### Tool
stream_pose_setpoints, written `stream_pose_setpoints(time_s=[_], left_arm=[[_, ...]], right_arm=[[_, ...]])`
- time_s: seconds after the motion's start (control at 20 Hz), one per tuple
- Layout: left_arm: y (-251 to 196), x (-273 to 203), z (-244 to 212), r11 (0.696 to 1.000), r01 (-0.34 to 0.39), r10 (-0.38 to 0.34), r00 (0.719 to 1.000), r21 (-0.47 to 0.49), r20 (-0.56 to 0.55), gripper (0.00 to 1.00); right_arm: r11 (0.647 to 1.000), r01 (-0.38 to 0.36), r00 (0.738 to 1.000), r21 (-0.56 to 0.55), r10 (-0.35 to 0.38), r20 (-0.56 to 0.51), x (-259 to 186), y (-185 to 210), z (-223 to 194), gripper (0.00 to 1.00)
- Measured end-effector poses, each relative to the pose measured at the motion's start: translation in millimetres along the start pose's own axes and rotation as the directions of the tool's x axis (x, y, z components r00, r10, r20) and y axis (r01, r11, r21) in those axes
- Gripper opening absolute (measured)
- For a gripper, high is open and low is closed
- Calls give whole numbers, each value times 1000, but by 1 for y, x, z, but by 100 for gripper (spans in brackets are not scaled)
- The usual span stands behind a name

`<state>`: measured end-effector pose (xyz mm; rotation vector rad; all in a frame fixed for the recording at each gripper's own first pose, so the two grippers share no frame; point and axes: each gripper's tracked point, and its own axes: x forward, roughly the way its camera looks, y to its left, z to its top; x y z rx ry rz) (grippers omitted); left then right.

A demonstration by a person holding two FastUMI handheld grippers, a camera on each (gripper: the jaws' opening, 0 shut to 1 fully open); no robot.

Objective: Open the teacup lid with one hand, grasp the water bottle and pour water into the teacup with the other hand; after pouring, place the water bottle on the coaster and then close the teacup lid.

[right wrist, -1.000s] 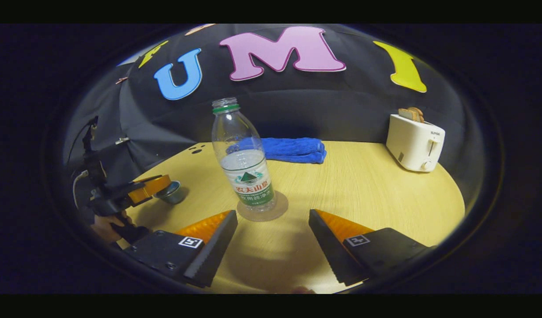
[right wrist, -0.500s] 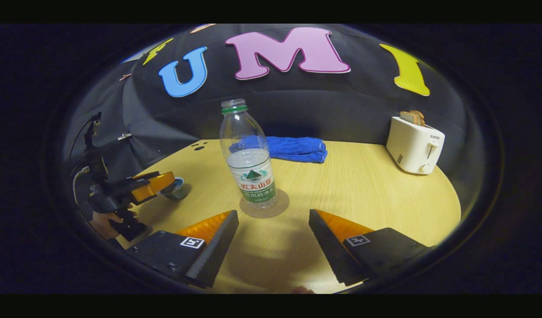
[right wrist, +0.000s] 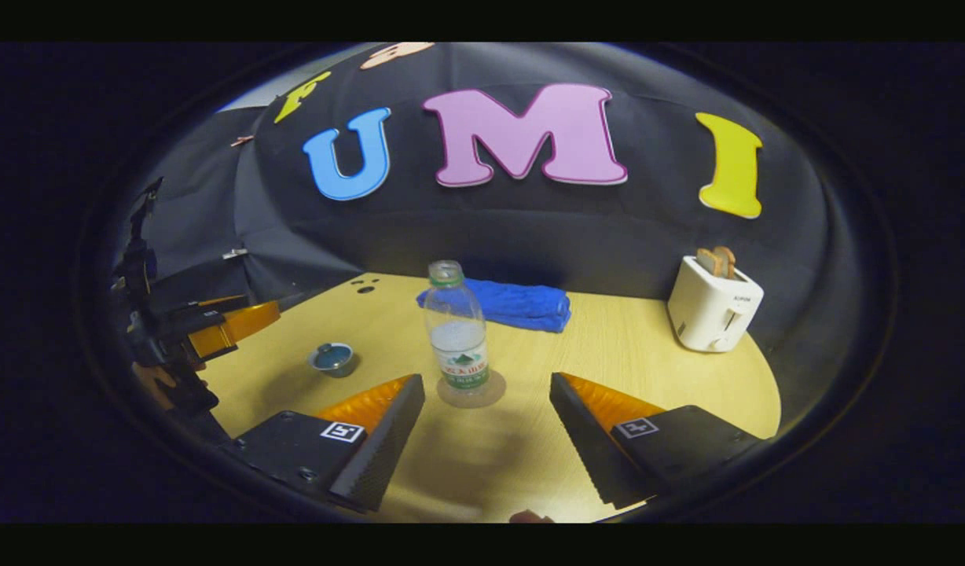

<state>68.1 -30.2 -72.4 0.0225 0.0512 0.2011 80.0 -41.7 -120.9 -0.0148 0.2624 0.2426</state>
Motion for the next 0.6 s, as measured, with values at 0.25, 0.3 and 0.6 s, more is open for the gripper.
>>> stream_pose_setpoints(time_s=[0.25, 0.3, 0.6], left_arm=[[-33, -53, 40, 999, 26, -25, 1000, -25, 10, 95], [-40, -64, 50, 999, 45, -44, 999, -23, 26, 96], [-45, -107, 86, 990, 137, -139, 984, 22, 108, 96]], right_arm=[[999, 1, 996, -50, 3, 85, -46, 13, 40, 99], [999, 7, 995, -53, -1, 100, -54, 16, 46, 99], [994, 100, 983, -34, -94, 155, -105, 19, 68, 98]])
